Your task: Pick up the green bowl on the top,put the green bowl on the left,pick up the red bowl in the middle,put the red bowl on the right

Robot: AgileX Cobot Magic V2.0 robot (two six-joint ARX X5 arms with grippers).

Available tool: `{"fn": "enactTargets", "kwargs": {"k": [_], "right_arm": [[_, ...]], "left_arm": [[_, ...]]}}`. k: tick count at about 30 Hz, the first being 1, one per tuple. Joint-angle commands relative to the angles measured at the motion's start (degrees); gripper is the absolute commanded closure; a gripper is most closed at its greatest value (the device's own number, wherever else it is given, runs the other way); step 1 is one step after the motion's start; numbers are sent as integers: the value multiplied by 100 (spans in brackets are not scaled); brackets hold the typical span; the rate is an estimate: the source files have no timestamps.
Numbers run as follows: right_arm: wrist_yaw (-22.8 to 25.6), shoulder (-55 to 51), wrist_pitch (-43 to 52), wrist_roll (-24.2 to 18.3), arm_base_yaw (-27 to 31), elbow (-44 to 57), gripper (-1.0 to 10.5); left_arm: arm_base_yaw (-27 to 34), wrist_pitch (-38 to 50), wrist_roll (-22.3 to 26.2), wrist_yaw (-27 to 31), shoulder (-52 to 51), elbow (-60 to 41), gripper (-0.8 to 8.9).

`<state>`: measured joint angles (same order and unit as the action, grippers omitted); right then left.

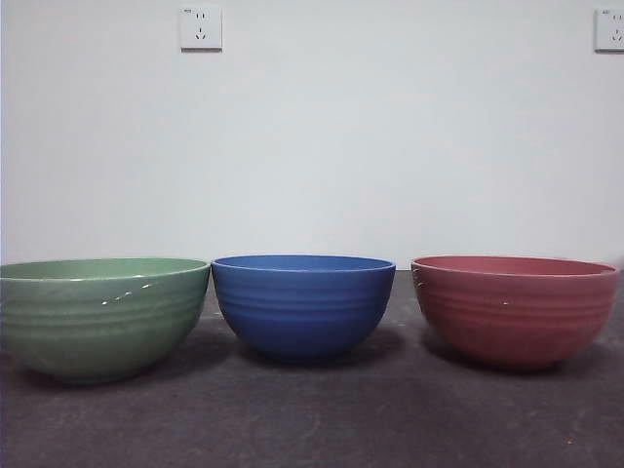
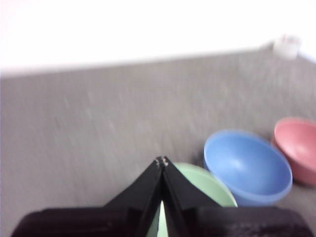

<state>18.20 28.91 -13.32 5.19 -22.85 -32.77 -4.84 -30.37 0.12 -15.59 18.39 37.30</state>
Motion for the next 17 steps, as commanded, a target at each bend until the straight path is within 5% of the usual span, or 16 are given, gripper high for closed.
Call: {"fn": "enactTargets", "kwargs": {"k": [1, 7, 17], "right_arm": [[20, -4, 31, 50, -2, 17, 941], [20, -4, -24, 50, -2, 17, 941], [22, -4, -52, 50, -2, 17, 941]], "left_arm": [[111, 118, 151, 614, -678, -319, 816], [308, 356, 138, 1788, -1598, -1399, 816], [422, 1617, 109, 1814, -1825, -3077, 816]]}}
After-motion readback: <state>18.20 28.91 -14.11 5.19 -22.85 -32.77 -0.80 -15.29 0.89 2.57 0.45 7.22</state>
